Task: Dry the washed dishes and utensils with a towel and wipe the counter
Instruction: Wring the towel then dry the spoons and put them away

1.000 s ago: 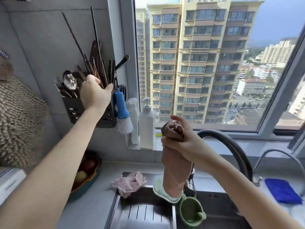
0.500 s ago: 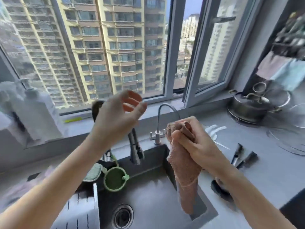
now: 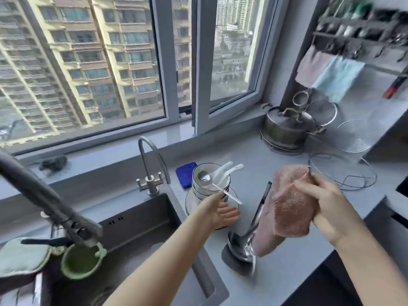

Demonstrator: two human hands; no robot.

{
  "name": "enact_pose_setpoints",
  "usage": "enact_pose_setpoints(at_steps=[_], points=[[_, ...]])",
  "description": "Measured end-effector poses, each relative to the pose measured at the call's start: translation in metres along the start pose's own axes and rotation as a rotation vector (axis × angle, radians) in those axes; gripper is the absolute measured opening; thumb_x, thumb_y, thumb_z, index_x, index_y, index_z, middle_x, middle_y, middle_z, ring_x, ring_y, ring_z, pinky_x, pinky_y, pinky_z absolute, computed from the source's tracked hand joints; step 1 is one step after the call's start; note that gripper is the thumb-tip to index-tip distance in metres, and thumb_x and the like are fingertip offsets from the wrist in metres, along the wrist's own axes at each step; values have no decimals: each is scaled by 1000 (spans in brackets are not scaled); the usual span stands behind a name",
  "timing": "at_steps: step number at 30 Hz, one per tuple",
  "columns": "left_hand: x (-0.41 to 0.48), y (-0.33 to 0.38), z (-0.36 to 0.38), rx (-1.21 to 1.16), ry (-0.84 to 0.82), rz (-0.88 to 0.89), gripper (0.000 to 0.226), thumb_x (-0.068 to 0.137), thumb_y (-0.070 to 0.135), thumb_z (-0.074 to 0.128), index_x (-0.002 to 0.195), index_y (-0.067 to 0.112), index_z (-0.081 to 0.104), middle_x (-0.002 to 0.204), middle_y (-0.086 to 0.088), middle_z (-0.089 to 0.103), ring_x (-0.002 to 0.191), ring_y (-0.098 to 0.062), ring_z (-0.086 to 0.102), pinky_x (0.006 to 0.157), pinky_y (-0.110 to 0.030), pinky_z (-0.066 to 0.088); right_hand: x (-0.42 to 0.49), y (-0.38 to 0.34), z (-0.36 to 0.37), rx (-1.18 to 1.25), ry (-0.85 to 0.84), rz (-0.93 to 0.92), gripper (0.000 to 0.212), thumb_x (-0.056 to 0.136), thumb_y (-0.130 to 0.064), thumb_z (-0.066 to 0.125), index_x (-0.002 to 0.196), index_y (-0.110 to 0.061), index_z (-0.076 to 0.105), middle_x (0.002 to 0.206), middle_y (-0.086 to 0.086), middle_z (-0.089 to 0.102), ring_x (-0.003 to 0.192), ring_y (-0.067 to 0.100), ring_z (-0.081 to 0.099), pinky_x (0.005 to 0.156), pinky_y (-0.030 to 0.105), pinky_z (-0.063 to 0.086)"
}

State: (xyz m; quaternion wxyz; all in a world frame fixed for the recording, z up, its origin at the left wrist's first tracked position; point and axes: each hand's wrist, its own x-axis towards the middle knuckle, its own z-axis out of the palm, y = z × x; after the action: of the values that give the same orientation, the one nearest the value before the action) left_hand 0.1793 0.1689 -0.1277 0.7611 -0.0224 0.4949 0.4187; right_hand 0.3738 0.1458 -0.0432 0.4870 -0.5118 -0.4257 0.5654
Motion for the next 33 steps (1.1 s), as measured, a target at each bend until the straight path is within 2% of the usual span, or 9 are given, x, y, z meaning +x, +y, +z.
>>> enact_pose_setpoints(at_steps=[2, 4, 8, 12, 18, 21, 23, 29, 33], points=[[16, -3, 14, -163, -5, 18, 27, 98, 17, 48, 107, -9, 46, 105, -27, 55, 104, -40, 58, 59, -40, 57, 11, 1, -12, 21, -39, 50, 22, 84, 6, 50, 94, -6, 65, 76, 4, 70, 68, 12, 67, 59, 19, 54], [28, -2, 20, -221, 52, 104, 16, 98, 6, 46, 90, -7, 48, 82, -22, 54, 70, -32, 61, 31, -31, 49, 22, 1, -19, 41, -72, 78, 24, 83, 8, 48, 89, -8, 65, 73, 4, 69, 66, 12, 66, 60, 20, 53], [10, 5, 15, -115, 191, 259, 16, 93, -7, 48, 78, -7, 54, 43, -12, 58, 30, -14, 56, 32, -20, 46, 35, 1, -15, 82, -123, 85, 22, 88, 4, 48, 92, -8, 65, 75, 3, 71, 68, 11, 68, 58, 19, 54], [-45, 11, -5, 189, 199, 358, 18, 93, -3, 50, 77, -5, 59, 45, -7, 58, 34, -11, 55, 38, -18, 49, 43, 3, 14, 126, -133, 42, 19, 95, -5, 48, 99, -11, 66, 85, 2, 74, 75, 11, 70, 64, 20, 56], [-120, 14, -44, 588, 279, 540, 26, 91, 2, 54, 68, 5, 67, 50, -4, 46, 44, -13, 38, 45, -19, 23, 45, 26, 111, 3, -181, -22, 18, 100, -23, 47, 106, -17, 62, 101, 4, 70, 84, 10, 67, 74, 23, 54], [-143, 13, -58, 662, 339, 624, 27, 91, 0, 51, 68, 3, 64, 46, -2, 40, 39, -10, 29, 41, -16, 19, 36, 52, 162, -102, -226, -57, 54, 90, -19, 64, 141, -21, 43, 127, -2, 59, 112, 12, 59, 101, 34, 47], [-158, 13, -72, 673, 344, 615, 26, 92, -1, 52, 68, 2, 62, 44, -1, 41, 35, -8, 29, 37, -14, 18, 27, 65, 188, 22, -206, -11, 69, 81, 1, 71, 140, -18, 41, 126, 3, 58, 110, 14, 59, 102, 36, 47], [-192, 10, -127, 579, 310, 536, 23, 91, -2, 54, 69, -1, 62, 44, -3, 43, 34, -7, 31, 33, -11, 20, 7, 86, 219, -164, -245, -235, 23, 81, -1, 72, 98, -12, 60, 89, -5, 67, 86, 11, 65, 79, 16, 50], [-202, 10, -148, 594, 377, 553, 27, 90, 0, 56, 65, 2, 64, 43, -2, 45, 31, -6, 32, 32, -10, 22, -5, 91, 227, -468, -185, -596, 21, 87, -10, 67, 107, -5, 63, 94, -5, 69, 87, 11, 64, 80, 21, 48]])
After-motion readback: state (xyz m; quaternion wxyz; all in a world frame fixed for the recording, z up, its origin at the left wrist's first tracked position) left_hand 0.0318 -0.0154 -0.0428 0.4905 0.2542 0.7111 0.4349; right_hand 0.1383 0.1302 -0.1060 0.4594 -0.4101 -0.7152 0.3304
